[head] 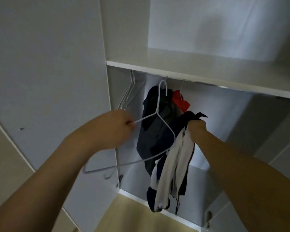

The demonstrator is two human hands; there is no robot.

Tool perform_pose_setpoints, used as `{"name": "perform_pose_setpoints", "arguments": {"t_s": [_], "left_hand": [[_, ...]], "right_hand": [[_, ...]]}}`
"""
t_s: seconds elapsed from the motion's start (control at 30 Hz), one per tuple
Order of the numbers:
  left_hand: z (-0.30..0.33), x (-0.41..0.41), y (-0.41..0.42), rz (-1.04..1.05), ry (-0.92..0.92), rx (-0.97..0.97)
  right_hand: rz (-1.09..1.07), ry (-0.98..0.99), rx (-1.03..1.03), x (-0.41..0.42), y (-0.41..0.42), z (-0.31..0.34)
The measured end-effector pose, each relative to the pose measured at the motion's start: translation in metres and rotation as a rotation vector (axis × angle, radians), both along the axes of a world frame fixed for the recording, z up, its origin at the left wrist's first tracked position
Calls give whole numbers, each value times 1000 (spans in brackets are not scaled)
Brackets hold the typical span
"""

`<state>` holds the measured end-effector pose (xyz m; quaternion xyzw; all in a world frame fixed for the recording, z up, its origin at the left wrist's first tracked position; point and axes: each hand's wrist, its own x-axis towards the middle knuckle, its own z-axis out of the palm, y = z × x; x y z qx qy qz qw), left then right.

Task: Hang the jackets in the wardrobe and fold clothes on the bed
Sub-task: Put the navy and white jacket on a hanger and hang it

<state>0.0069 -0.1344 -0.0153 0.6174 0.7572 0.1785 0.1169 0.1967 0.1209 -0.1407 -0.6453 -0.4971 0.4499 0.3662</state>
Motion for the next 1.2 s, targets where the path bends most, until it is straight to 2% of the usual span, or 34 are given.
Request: {"name": "perform_pose_setpoints", "arguments": {"t_s": [0.13, 0.27, 0.33, 0.47, 0.63, 0.8, 0.9, 0.97, 1.07, 1.17, 1.2], "left_hand": [[17, 21, -20, -66, -71, 66], [8, 41, -5, -90, -92, 131], [-4, 53, 7, -103, -128, 156], [-36, 70, 32, -115, -253, 168], [-61, 83, 56, -134, -329, 190], [-74, 87, 59, -260, -462, 318], [-66, 82, 62, -311, -523, 320], [-57, 79, 68, -331, -443, 317], [-50, 80, 81, -245, -83, 356], [-63, 82, 88, 133, 283, 609], [-74, 84, 88, 214, 290, 742]], "right_hand": [[20, -135, 58, 26, 5, 14], [52, -213, 159, 40, 3, 28], [117, -187, 181, 40, -4, 34], [219, -2, 223, 44, -25, 52], [272, -166, 402, 69, -49, 78], [365, -72, 433, 99, -52, 87], [389, -33, 459, 106, -54, 93], [376, 32, 440, 110, -51, 94], [373, 32, 391, 116, -48, 91], [331, -27, 412, 118, -49, 96], [303, -24, 430, 119, -49, 100]]}}
